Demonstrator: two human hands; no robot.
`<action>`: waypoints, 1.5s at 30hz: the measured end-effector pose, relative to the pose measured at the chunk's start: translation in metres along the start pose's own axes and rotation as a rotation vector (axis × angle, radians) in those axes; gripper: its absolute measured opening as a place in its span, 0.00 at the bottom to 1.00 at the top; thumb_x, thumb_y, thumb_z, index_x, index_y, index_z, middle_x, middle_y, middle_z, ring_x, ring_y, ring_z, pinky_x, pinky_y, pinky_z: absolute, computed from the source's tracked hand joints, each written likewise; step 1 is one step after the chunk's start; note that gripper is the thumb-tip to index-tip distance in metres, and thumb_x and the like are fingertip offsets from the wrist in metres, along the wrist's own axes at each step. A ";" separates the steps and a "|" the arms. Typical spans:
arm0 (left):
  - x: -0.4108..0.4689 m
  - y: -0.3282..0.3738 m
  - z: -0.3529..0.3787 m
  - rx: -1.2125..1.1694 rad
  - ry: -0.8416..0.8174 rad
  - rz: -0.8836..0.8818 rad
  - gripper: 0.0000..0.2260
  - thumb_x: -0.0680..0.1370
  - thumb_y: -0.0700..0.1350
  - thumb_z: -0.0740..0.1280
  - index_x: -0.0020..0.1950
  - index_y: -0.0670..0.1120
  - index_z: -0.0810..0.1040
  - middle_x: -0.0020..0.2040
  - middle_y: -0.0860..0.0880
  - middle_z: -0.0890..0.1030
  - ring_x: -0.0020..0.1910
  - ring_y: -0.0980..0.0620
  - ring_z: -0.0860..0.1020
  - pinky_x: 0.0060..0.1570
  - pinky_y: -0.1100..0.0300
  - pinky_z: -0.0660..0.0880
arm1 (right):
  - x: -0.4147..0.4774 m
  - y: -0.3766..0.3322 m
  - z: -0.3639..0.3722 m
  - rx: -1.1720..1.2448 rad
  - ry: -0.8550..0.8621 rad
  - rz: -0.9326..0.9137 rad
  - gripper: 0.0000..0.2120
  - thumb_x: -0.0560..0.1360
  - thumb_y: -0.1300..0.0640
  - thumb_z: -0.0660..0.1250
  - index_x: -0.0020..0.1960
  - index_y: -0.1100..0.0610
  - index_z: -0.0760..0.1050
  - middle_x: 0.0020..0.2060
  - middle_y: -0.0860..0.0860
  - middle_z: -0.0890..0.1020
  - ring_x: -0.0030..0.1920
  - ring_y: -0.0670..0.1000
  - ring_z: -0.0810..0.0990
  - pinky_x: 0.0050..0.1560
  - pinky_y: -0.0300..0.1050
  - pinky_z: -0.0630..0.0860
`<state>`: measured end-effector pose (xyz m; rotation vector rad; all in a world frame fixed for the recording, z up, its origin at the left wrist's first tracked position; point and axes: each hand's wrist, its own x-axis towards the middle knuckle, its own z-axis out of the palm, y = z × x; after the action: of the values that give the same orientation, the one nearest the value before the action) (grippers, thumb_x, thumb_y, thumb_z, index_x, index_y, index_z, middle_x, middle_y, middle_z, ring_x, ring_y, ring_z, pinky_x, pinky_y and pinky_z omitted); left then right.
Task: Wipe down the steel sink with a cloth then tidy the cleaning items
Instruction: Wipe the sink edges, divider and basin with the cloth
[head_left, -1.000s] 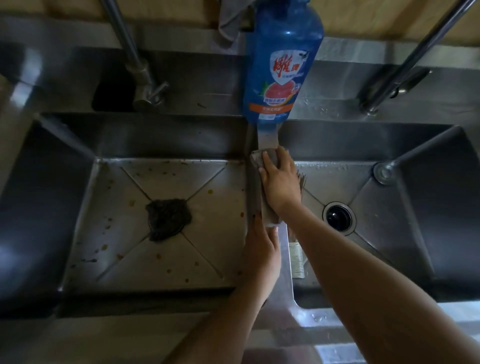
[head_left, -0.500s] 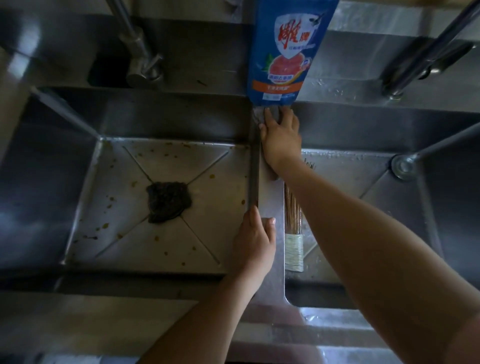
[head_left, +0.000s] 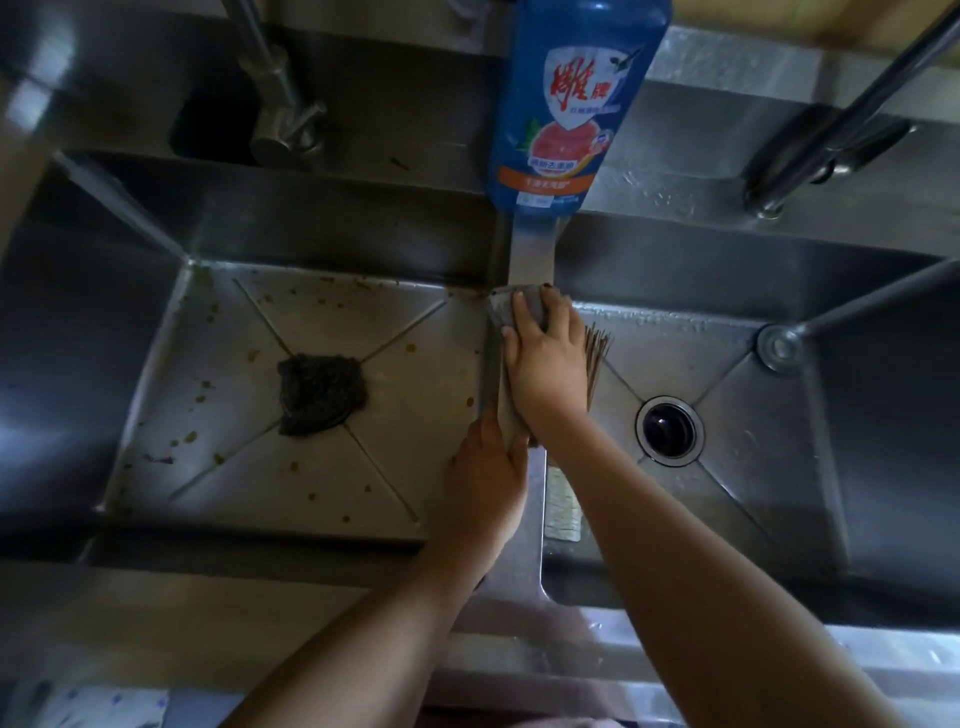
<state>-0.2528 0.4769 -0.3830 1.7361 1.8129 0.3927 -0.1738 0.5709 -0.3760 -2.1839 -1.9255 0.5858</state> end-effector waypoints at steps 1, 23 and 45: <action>0.000 0.002 -0.001 -0.032 -0.045 -0.071 0.20 0.80 0.53 0.55 0.68 0.44 0.63 0.57 0.43 0.79 0.49 0.48 0.81 0.46 0.58 0.77 | 0.008 0.000 -0.002 0.013 -0.001 -0.006 0.23 0.81 0.47 0.49 0.75 0.51 0.56 0.76 0.53 0.52 0.75 0.58 0.47 0.73 0.54 0.52; -0.001 -0.003 0.004 -0.114 -0.114 -0.129 0.24 0.80 0.52 0.53 0.74 0.45 0.56 0.69 0.44 0.68 0.63 0.44 0.72 0.60 0.53 0.71 | 0.004 0.005 -0.002 0.079 0.041 -0.002 0.23 0.81 0.47 0.51 0.75 0.49 0.57 0.75 0.54 0.53 0.73 0.60 0.52 0.72 0.56 0.57; 0.000 -0.002 0.006 -0.082 -0.131 -0.173 0.25 0.81 0.55 0.51 0.75 0.45 0.56 0.73 0.46 0.64 0.68 0.48 0.68 0.65 0.57 0.65 | 0.047 0.004 -0.014 0.186 0.024 -0.011 0.24 0.80 0.46 0.53 0.74 0.49 0.56 0.74 0.54 0.54 0.71 0.59 0.57 0.67 0.56 0.62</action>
<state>-0.2512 0.4755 -0.3886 1.5002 1.8101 0.2718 -0.1603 0.6179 -0.3730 -2.0551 -1.7914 0.7027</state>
